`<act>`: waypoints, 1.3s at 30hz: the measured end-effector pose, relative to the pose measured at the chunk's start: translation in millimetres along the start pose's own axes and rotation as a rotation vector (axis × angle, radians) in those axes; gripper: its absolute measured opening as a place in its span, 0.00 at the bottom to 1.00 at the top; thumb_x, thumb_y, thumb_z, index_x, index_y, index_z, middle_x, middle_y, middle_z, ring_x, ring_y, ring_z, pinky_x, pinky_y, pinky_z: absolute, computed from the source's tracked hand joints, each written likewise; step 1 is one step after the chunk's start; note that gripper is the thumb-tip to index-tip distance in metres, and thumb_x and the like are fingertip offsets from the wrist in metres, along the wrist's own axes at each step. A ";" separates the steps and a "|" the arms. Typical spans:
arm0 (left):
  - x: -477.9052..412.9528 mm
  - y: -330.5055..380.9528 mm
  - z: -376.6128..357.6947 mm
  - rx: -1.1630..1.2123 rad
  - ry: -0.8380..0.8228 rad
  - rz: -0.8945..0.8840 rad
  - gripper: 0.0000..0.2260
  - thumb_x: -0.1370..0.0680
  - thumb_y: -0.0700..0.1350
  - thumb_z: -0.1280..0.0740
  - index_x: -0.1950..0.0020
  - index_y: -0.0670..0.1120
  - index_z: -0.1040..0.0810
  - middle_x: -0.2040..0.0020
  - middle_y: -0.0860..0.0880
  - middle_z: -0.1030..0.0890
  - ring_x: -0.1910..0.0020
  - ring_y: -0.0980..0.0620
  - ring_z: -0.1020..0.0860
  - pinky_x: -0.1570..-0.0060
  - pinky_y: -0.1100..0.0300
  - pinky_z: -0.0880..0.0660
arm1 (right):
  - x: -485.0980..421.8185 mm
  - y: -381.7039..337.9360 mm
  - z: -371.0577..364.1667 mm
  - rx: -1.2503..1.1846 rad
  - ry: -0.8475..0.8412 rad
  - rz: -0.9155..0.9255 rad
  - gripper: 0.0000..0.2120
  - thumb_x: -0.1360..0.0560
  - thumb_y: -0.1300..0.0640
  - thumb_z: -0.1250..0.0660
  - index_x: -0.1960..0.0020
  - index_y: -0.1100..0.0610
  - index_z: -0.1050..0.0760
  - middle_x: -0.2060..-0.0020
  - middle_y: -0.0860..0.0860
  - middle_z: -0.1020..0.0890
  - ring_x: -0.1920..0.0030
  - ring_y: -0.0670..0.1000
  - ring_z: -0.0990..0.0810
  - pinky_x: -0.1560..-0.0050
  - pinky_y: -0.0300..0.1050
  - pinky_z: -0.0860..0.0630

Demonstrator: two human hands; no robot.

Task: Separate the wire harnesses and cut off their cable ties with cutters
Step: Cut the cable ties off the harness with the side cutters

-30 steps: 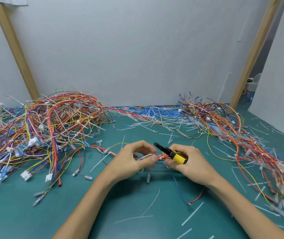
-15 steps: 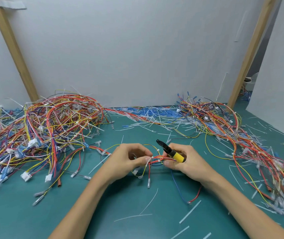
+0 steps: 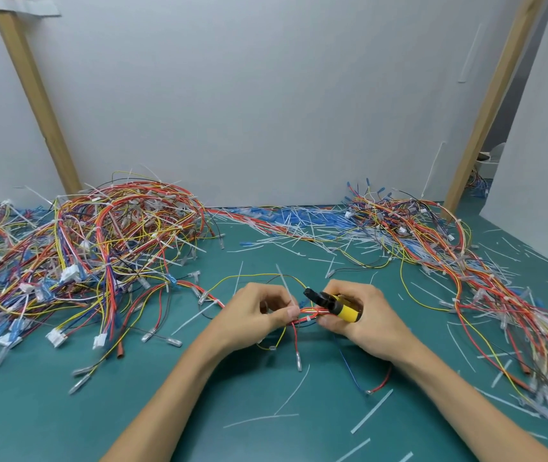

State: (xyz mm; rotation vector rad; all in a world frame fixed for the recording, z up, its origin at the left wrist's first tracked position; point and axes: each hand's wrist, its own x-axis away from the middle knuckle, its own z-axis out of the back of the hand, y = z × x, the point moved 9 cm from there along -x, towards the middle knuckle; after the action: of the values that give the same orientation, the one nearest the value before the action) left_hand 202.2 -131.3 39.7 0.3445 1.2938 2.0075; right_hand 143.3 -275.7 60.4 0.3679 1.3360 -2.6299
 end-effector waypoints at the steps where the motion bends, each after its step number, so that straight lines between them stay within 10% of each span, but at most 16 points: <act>1: 0.8 1.6 -0.6 0.008 -0.011 0.004 0.08 0.21 0.46 0.31 0.61 0.51 0.20 0.70 0.58 0.25 0.69 0.57 0.31 0.67 0.64 0.35 | 0.5 -2.9 0.2 0.026 0.014 0.025 0.09 0.32 0.55 0.25 0.60 0.45 0.23 0.70 0.45 0.24 0.67 0.45 0.29 0.64 0.41 0.32; 17: -1.7 3.1 -1.9 -0.073 0.014 0.011 0.14 0.16 0.48 0.37 0.61 0.46 0.25 0.67 0.53 0.28 0.66 0.55 0.33 0.62 0.57 0.36 | 14.7 -57.5 5.8 0.704 0.250 0.411 0.18 0.48 0.64 0.34 0.59 0.52 0.24 0.64 0.42 0.23 0.63 0.54 0.29 0.63 0.48 0.32; 23: 3.4 11.9 19.7 -0.228 0.086 -0.012 0.02 0.22 0.49 0.29 0.51 0.56 0.19 0.57 0.56 0.15 0.58 0.61 0.18 0.51 0.60 0.22 | 12.8 -45.4 31.0 0.624 0.376 0.359 0.19 0.46 0.65 0.38 0.57 0.54 0.22 0.62 0.44 0.21 0.60 0.55 0.28 0.61 0.49 0.32; 28: 10.7 13.7 38.0 -0.456 0.135 -0.005 0.17 0.23 0.49 0.27 0.36 0.57 0.24 0.58 0.57 0.18 0.54 0.58 0.19 0.45 0.58 0.26 | 9.6 -25.3 50.9 0.490 0.439 0.223 0.22 0.43 0.72 0.35 0.54 0.52 0.23 0.61 0.40 0.25 0.57 0.52 0.30 0.60 0.51 0.30; 34: 27.4 57.0 77.0 -0.483 0.553 -0.299 0.03 0.24 0.39 0.26 0.56 0.46 0.16 0.64 0.56 0.26 0.64 0.59 0.27 0.61 0.70 0.33 | 1.7 1.0 55.6 0.109 0.399 0.008 0.15 0.30 0.59 0.21 0.58 0.45 0.25 0.64 0.41 0.21 0.62 0.45 0.25 0.61 0.39 0.30; 39: 38.6 67.8 84.6 -0.497 0.745 -0.363 0.02 0.25 0.40 0.26 0.54 0.46 0.14 0.60 0.53 0.23 0.63 0.55 0.27 0.59 0.60 0.28 | -0.9 3.1 46.7 -0.266 0.310 -0.039 0.10 0.32 0.50 0.23 0.58 0.52 0.22 0.68 0.42 0.21 0.67 0.41 0.25 0.64 0.29 0.31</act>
State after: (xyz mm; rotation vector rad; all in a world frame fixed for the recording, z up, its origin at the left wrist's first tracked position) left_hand 194.0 -63.4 132.3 -0.8821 1.0828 2.1035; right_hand 138.3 -315.4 84.8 0.7364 1.7771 -2.4513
